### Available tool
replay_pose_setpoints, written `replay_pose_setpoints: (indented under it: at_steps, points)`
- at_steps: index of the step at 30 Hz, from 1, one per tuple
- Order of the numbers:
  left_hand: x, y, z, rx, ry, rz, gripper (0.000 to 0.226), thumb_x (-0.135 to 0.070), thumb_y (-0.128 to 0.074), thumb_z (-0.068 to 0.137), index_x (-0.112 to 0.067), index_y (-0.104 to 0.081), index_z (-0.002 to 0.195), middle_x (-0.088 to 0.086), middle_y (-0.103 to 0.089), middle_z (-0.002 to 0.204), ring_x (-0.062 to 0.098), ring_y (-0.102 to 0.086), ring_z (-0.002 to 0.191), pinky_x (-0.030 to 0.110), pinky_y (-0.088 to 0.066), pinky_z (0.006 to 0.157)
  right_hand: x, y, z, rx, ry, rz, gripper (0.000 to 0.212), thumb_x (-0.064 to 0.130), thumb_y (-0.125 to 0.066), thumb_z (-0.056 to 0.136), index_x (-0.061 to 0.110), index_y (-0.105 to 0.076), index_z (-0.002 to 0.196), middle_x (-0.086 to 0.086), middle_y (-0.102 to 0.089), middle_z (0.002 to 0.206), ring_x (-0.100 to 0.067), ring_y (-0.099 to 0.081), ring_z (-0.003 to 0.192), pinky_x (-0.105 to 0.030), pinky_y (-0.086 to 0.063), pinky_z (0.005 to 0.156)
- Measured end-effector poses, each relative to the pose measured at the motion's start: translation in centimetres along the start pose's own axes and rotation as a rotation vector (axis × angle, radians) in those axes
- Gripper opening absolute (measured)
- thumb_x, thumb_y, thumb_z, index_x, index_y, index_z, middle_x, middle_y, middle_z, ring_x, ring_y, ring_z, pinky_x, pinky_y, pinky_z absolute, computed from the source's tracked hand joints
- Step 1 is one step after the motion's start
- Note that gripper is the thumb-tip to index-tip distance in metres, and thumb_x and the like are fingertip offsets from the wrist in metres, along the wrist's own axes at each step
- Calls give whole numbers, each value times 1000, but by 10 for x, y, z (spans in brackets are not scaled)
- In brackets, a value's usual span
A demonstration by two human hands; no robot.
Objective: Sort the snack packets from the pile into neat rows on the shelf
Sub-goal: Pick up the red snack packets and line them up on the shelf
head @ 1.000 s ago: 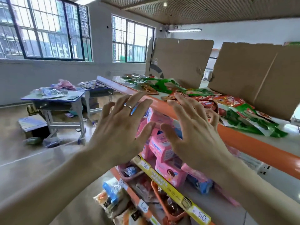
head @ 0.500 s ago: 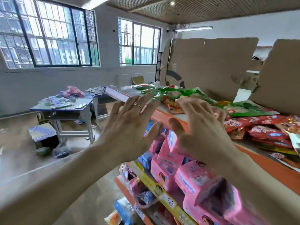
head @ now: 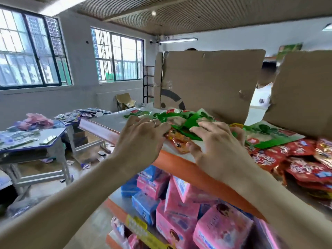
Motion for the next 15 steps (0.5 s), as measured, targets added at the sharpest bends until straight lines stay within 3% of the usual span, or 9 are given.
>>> replay_pose_setpoints:
  at_steps: [5,11,13,15]
  points:
    - [6,-42,27,42,-74,5,36,-15,-73,81,-32,-70,113,-5,-73,83,23,-67,81,37,-39,86,-12,0,-1,-32,-68,-28,51,51,-45,95,33,-41,143,14,-32,153,-8,-18,142,-45,-9,113]
    - [15,-61,48,64,-161,-265,19,-33,-64,91,-42,-75,103,-13,-75,95,15,-68,88,37,-45,89,-15,9,-1,-129,-169,5,41,49,-48,95,32,-54,133,18,-46,140,-5,-29,133,-38,-17,109]
    - [15,-61,49,49,-177,-363,20,-32,-60,89,-40,-77,97,-11,-76,85,14,-68,77,36,-49,80,-16,8,1,-132,-211,84,38,47,-51,95,30,-57,129,17,-52,132,-6,-38,127,-30,-22,103]
    - [19,-51,49,-53,-183,-469,21,-27,-60,85,-33,-78,92,-7,-74,70,13,-62,56,32,-51,63,-20,8,3,-152,-275,221,34,44,-54,94,28,-60,124,14,-62,114,-5,-54,108,-24,-39,92]
Point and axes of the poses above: each hand's wrist, its own z-axis towards the middle knuckle, its own y-axis out of the back of the hand, x = y × z, the point moved 9 cm from there along z, towards the middle knuckle
